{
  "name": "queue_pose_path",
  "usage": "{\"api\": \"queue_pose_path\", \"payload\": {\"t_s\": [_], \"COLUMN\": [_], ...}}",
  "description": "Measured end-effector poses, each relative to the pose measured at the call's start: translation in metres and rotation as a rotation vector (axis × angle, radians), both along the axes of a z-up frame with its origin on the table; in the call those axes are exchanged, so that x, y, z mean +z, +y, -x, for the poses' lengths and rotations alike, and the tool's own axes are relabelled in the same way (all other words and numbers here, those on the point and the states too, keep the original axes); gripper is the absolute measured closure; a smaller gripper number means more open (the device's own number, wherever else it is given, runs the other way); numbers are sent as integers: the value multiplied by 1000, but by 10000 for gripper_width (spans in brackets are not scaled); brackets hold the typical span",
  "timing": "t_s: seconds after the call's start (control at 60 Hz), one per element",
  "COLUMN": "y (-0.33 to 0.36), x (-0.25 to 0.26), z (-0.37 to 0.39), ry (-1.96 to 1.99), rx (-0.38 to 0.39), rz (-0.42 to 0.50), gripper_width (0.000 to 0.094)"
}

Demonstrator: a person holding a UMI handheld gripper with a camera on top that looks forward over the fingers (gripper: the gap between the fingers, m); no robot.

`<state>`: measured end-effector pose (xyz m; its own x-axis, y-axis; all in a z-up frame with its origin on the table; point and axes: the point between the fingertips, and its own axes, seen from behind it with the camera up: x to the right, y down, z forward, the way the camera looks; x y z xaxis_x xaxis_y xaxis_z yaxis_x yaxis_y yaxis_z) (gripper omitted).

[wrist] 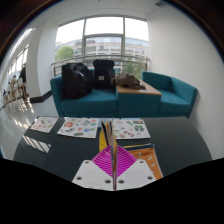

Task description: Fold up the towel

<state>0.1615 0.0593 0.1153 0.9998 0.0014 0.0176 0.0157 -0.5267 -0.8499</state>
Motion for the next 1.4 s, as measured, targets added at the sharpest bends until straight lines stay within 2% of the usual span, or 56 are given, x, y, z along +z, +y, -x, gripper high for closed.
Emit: {"api": "queue_pose_path", "payload": {"t_s": [0.1,0.217,0.283,0.35,0.467,0.567,0.733,0.833,0.933,1.083,1.283,1.4], "y": [-2,-5,-8,-11,-12,-21,-54,-83,-119,-158,-198,-214], "x": [-9,-42,-60,-74,-46,-9,60,82,73,54,50,57], "z": [-83,-161,-197,-222,-217,-183,-97,-37,19,87,147,161], "ry": [-63,-150,-195,-236,-160,-37,47,75,87,85,78,47], "rx": [-106,-201,-252,-303,-341,-295,-200,-137,-57,20,111,137], "rz": [13,52,81,89,-8,-68,-165,-208,-192,-152,-144,-153], "gripper_width": [917,905,781,582,416,204,108,97,92,78,83,75]}}
